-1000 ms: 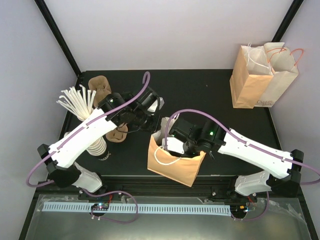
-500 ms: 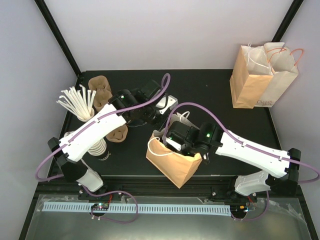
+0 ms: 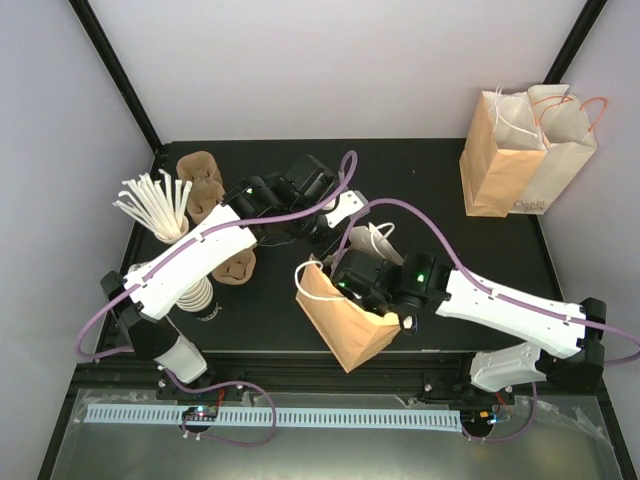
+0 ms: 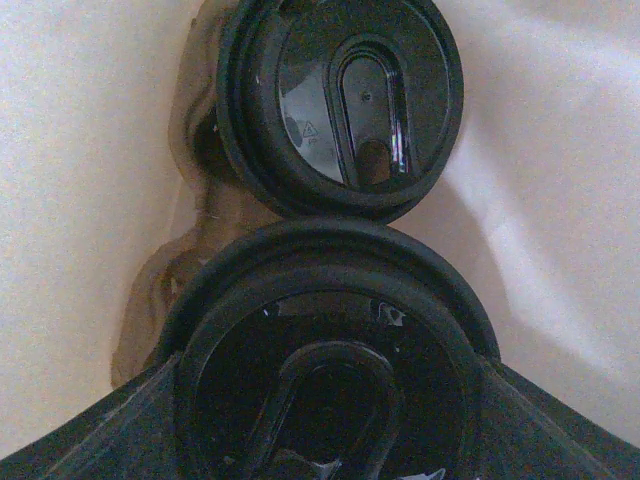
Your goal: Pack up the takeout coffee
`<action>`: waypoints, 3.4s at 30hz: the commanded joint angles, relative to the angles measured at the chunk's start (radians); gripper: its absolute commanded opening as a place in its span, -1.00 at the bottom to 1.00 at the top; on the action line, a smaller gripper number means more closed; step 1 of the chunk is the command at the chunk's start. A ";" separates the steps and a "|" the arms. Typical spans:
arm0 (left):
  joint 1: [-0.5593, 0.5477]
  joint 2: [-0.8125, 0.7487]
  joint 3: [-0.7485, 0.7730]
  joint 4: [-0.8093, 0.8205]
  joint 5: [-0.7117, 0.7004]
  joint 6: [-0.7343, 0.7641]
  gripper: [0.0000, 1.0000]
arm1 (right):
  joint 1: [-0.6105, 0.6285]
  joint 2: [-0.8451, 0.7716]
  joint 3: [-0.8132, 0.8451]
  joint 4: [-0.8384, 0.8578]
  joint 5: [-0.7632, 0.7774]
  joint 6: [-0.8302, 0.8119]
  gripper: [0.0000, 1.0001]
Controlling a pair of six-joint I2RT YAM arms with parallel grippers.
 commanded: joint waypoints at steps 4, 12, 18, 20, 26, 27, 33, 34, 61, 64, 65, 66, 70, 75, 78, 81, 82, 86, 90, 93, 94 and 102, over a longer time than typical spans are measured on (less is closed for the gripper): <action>-0.001 0.011 0.042 0.066 -0.047 0.147 -0.97 | 0.068 -0.057 -0.043 0.147 0.119 0.129 -0.81; -0.002 -0.034 0.019 0.146 -0.069 0.186 -0.97 | 0.137 -0.048 -0.101 0.217 0.236 0.155 -0.79; -0.003 -0.064 -0.037 0.191 -0.045 0.169 -0.97 | 0.138 -0.046 -0.101 0.206 0.272 0.153 -0.79; -0.002 -0.071 -0.067 0.208 -0.040 0.155 -0.97 | 0.139 -0.050 -0.102 0.203 0.281 0.148 -0.79; -0.002 -0.083 -0.112 0.215 0.002 0.100 -0.97 | 0.137 -0.069 -0.095 0.186 0.287 0.107 -0.76; -0.002 -0.089 -0.123 0.221 0.006 0.093 -0.97 | 0.137 -0.077 -0.097 0.187 0.283 0.093 -0.75; -0.002 -0.141 -0.199 0.273 0.033 0.039 -0.97 | 0.135 -0.127 -0.126 0.176 0.273 0.022 -0.74; -0.002 -0.148 -0.210 0.279 0.035 0.032 -0.97 | 0.135 -0.134 -0.133 0.172 0.278 0.018 -0.73; -0.003 -0.150 -0.235 0.351 0.049 -0.019 -0.97 | -0.020 -0.185 -0.161 0.175 0.107 -0.168 -0.68; -0.003 -0.141 -0.224 0.355 0.048 -0.020 -0.97 | -0.058 -0.187 -0.162 0.185 0.069 -0.193 -0.71; -0.002 -0.140 -0.225 0.358 0.047 -0.022 -0.97 | -0.069 -0.185 -0.163 0.194 0.058 -0.205 -0.72; -0.002 -0.138 -0.228 0.361 0.048 -0.021 -0.97 | -0.074 -0.183 -0.164 0.198 0.051 -0.212 -0.72; -0.001 -0.123 -0.226 0.369 0.053 -0.027 -0.97 | -0.087 -0.169 -0.154 0.206 0.039 -0.250 -0.68; -0.001 -0.087 -0.211 0.400 0.030 -0.047 -0.97 | -0.086 -0.139 -0.123 0.189 0.088 -0.347 -0.62; 0.001 -0.058 -0.175 0.407 -0.010 -0.056 -0.97 | -0.088 -0.115 -0.119 0.194 0.148 -0.386 -0.62; 0.006 -0.034 -0.139 0.423 -0.043 -0.062 -0.97 | -0.096 -0.095 -0.129 0.227 0.174 -0.389 -0.62; 0.007 -0.029 -0.139 0.435 -0.042 -0.054 -0.97 | -0.097 -0.095 -0.147 0.259 0.191 -0.377 -0.62; 0.007 -0.023 -0.139 0.449 -0.081 -0.057 -0.97 | -0.098 -0.085 -0.140 0.269 0.243 -0.314 -0.62; 0.006 -0.043 -0.122 0.426 -0.114 -0.114 -0.97 | -0.099 -0.050 -0.033 0.147 0.297 -0.249 -0.61; 0.006 -0.069 -0.145 0.460 -0.162 -0.153 -0.97 | -0.099 -0.060 0.000 0.108 0.333 -0.216 -0.60; 0.007 -0.076 -0.155 0.478 -0.178 -0.156 -0.97 | -0.100 -0.068 0.002 0.109 0.329 -0.219 -0.60; 0.006 -0.093 -0.180 0.523 -0.246 -0.117 -0.97 | -0.150 -0.053 0.043 0.076 0.338 -0.231 -0.58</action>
